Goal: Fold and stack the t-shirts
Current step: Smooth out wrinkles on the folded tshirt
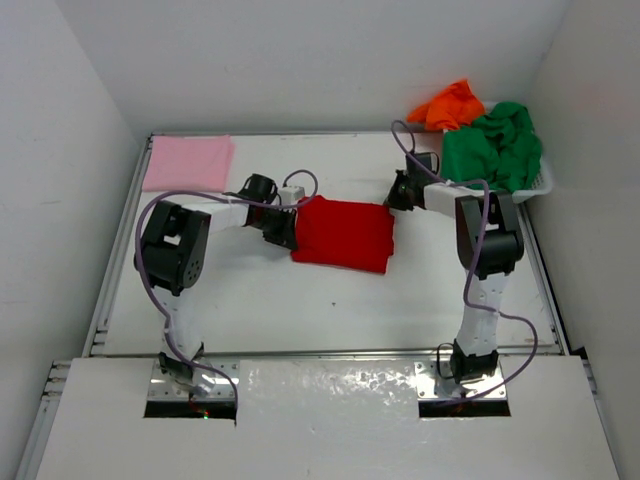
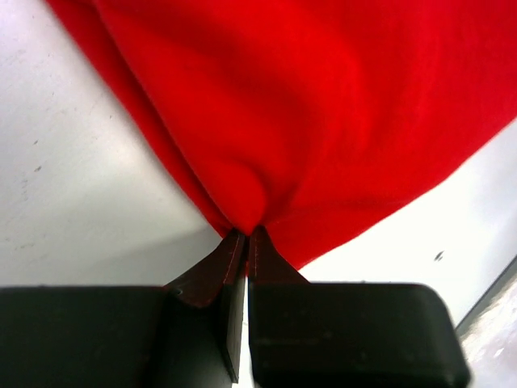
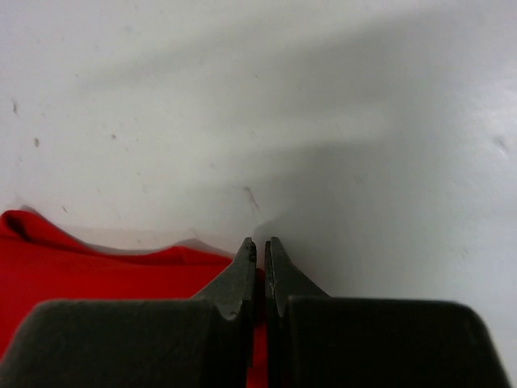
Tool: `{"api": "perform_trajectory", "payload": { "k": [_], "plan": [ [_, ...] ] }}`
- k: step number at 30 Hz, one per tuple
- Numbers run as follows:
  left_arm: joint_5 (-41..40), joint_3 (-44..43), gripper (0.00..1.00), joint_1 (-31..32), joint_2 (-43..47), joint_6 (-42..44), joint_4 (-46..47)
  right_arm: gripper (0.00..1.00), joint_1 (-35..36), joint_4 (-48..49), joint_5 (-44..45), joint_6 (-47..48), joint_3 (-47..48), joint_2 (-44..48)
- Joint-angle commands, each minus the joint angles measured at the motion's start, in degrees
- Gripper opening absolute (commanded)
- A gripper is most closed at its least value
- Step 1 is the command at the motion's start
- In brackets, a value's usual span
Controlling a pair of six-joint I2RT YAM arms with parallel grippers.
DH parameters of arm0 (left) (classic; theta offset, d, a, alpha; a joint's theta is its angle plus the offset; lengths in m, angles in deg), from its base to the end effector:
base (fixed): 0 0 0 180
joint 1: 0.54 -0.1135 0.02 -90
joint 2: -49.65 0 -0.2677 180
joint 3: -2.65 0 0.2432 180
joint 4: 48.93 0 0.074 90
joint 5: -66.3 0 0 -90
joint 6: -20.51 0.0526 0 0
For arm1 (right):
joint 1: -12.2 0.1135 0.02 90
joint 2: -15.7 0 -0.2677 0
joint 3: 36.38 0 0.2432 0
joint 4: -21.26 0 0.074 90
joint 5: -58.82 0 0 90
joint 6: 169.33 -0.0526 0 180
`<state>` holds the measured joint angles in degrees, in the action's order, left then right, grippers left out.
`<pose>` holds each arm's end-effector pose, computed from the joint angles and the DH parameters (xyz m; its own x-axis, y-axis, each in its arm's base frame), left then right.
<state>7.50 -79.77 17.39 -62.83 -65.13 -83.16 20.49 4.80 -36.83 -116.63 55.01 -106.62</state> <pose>0.3574 -0.1443 0.1318 -0.8185 0.3332 -0.4680 0.5409 0.7214 -0.4324 0.4518 0.0711 0.1217 -0.7063 0.5065 -0.4946 0.2747 0.8400 0.4679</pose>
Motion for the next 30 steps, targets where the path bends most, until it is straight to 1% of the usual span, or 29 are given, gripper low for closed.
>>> {"api": "perform_trajectory", "payload": {
  "k": [1,3,8,9,10,11,12,13,15,16,17,18,19,20,22,23,24,25,26,27,28,29,30],
  "plan": [
    [-4.65,0.99,0.00,-0.79,2.27,7.49,-5.72,0.00,-0.82,3.22,5.12,0.47,-5.01,7.60],
    [-5.27,2.04,0.00,-0.79,3.59,9.78,-7.30,0.00,-1.00,3.67,6.69,1.00,-7.04,9.20],
    [-5.27,3.27,0.00,-0.71,4.56,13.21,-9.85,0.00,-1.44,4.63,5.92,1.53,-10.39,9.56],
    [-5.19,3.19,0.00,-0.62,4.64,13.74,-9.94,0.00,-1.35,5.16,3.74,3.01,-9.96,9.30],
    [-5.01,2.58,0.00,-0.53,4.73,14.70,-10.11,0.01,-1.35,4.99,-0.55,4.59,-9.17,8.42],
    [-4.40,2.14,0.00,-0.53,4.82,14.97,-10.03,0.12,-1.18,3.77,-2.33,6.00,-7.86,7.98],
    [-4.05,1.70,0.00,-0.53,4.73,15.32,-10.11,0.41,-0.65,2.45,-2.96,9.40,-4.71,7.80],
    [-3.78,0.65,0.00,-0.53,4.56,15.94,-10.20,0.46,-0.56,-1.30,-2.01,11.18,-3.20,7.97],
    [-3.52,-0.06,0.00,-0.53,4.29,16.12,-10.29,0.63,-0.30,-2.57,-0.33,14.25,0.14,8.94],
    [-3.34,-0.33,0.00,-0.53,4.21,16.47,-10.46,0.68,-0.30,-2.75,0.20,14.88,1.20,9.90],
    [-3.08,-0.15,0.00,-0.53,4.29,16.56,-10.55,0.71,-0.21,-2.92,0.11,15.76,2.69,10.00],
    [-2.81,0.02,0.00,-0.44,4.38,16.64,-10.47,0.76,0.23,-3.36,-0.58,16.11,6.45,9.65],
    [-2.64,0.46,0.00,-0.53,4.38,16.82,-10.38,0.77,0.84,-4.93,-1.46,16.73,8.75,8.95],
    [-2.46,0.64,0.00,-0.53,4.38,16.73,-10.29,0.77,1.63,-6.16,-4.25,18.21,14.16,6.59],
    [-2.46,0.73,0.00,-0.53,4.38,16.65,-10.03,0.75,5.40,-9.93,-8.57,19.98,20.25,2.90],
    [-2.46,0.73,0.00,-0.53,4.38,16.65,-9.94,0.74,6.72,-11.52,-12.76,21.29,26.63,0.70],
    [-2.37,0.81,0.00,-0.53,4.64,16.56,-9.85,0.73,9.17,-12.84,-14.63,21.48,30.09,-4.28],
    [-2.29,0.90,0.00,-0.53,4.82,16.56,-9.68,0.71,10.24,-15.73,-16.22,21.48,33.17,-6.94],
    [-2.20,0.99,0.00,-0.53,5.26,16.47,-9.41,0.69,11.82,-16.89,-19.11,20.09,39.29,-9.66],
    [-2.11,1.25,0.00,-0.53,5.43,16.21,-9.06,0.66,12.44,-16.72,-21.05,19.03,41.70,-14.56],
    [-1.93,1.34,0.00,-0.62,5.61,16.03,-8.89,0.62,12.88,-15.85,-23.16,17.71,43.29,-16.61],
    [-1.67,1.43,0.00,-0.53,5.79,15.94,-8.71,0.60,13.67,-14.97,-25.18,15.00,44.88,-18.20],
    [-1.41,1.69,0.00,-0.53,5.87,15.68,-8.45,0.60,14.03,-12.35,-25.72,14.19,44.80,-20.22]
  ]
}}
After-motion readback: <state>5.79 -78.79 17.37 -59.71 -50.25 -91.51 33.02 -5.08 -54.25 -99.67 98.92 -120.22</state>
